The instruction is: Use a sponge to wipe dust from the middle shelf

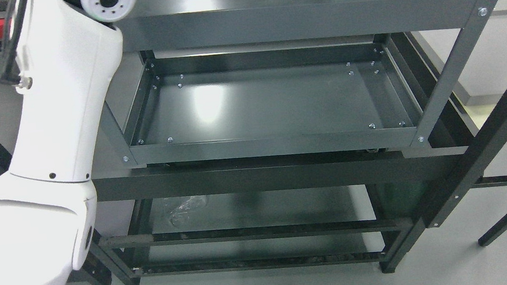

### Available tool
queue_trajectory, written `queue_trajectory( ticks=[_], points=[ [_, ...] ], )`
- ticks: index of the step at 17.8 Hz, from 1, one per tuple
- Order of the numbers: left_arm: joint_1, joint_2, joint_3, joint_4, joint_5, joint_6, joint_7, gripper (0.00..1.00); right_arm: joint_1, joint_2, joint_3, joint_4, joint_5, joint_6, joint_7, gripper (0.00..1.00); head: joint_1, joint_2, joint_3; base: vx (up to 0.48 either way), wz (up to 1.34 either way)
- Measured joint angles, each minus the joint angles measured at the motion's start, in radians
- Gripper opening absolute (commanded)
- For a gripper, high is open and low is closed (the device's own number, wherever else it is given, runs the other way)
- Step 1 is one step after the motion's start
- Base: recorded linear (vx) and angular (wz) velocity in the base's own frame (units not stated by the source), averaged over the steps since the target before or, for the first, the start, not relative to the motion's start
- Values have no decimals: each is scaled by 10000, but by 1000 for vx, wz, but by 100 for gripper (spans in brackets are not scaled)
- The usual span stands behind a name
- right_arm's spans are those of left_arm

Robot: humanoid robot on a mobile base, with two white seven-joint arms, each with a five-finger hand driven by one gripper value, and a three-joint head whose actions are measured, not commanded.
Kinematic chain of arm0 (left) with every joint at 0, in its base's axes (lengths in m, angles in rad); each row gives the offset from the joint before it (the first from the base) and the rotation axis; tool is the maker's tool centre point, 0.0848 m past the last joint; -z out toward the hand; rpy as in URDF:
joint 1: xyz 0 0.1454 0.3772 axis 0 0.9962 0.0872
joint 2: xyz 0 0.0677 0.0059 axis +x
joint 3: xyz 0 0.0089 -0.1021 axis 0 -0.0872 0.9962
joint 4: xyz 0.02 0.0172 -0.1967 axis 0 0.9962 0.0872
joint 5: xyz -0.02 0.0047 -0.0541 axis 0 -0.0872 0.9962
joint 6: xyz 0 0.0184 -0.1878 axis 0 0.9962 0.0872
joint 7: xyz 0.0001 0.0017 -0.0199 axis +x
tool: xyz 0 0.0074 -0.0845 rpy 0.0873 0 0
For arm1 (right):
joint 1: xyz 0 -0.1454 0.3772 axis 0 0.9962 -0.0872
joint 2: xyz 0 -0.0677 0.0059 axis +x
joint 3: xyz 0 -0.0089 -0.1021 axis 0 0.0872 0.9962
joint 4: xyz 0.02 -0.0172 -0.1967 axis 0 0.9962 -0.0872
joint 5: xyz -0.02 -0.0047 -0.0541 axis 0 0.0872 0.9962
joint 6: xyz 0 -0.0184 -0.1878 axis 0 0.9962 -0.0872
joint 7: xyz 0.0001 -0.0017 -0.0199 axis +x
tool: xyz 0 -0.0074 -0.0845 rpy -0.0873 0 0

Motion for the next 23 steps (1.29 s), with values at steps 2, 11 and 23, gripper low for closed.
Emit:
queue_trajectory(
  ticks=[2,11,23],
  points=[
    [-133,-108,-768,106,262,415,363,0,0,0,0,0,0,0,-5,100,0,0,0,0,0],
    [-352,-430,-3221,412,683,859,852,0,-1,0,0,0,0,0,-11,100,0,0,0,0,0],
    [-232,-343,-3633,311,545,224,647,0,0,0,0,0,0,0,-13,100,0,0,0,0,0]
  ],
)
